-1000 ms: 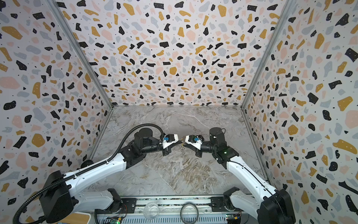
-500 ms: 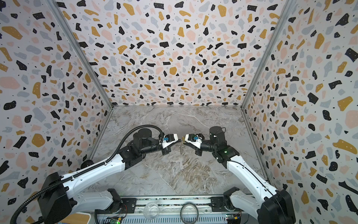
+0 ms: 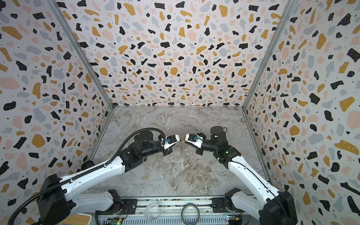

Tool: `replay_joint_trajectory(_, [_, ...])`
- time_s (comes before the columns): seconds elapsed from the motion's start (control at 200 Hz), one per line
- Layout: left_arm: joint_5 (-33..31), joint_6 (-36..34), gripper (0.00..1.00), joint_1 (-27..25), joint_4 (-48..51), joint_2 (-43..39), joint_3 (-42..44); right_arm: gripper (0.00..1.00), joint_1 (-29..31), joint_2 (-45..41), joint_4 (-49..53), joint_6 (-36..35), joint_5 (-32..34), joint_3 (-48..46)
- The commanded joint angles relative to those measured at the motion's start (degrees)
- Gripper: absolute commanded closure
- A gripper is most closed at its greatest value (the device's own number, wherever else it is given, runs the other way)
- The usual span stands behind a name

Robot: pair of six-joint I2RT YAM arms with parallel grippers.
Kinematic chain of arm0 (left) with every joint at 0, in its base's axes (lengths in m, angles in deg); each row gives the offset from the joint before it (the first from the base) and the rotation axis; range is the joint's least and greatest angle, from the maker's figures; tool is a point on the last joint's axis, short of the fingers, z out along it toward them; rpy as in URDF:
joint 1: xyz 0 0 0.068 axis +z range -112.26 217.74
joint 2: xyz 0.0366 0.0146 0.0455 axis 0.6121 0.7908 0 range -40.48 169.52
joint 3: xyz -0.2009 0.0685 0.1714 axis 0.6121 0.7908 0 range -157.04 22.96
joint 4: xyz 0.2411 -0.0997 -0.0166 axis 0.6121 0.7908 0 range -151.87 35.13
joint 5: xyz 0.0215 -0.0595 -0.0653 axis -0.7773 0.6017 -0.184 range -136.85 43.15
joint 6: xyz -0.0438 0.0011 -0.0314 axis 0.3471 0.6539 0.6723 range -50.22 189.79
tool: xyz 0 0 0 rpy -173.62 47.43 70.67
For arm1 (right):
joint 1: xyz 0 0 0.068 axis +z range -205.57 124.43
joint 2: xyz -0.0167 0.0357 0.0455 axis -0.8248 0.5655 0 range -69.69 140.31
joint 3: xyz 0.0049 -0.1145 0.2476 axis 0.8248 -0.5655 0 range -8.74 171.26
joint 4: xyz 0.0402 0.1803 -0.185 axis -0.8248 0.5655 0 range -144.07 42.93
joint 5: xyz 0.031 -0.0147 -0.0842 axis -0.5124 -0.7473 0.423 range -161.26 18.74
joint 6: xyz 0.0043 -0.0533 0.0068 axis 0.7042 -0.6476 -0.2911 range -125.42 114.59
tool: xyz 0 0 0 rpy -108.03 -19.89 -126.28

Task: Remove the keys from the keyring

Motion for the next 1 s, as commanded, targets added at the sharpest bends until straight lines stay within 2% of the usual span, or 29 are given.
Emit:
replay_joint_trajectory(0.0, [-4.5, -1.2, 1.00, 0.3, -5.6, -2.4, -0.6, 1.00, -0.5, -0.8, 5.1, -0.7, 4.0, 1.3])
replay_joint_trajectory(0.26, [-5.1, -1.7, 1.00, -0.3, -4.0, -1.7, -1.2, 1.00, -0.4, -1.9, 3.7, -0.9, 5.6, 1.7])
replay_joint_trajectory(0.996, [0.0, 1.4, 1.00, -0.3, 1.9, 4.8, -5.5, 1.00, 2.8, -2.9, 4.7, -6.0, 10.7, 7.3])
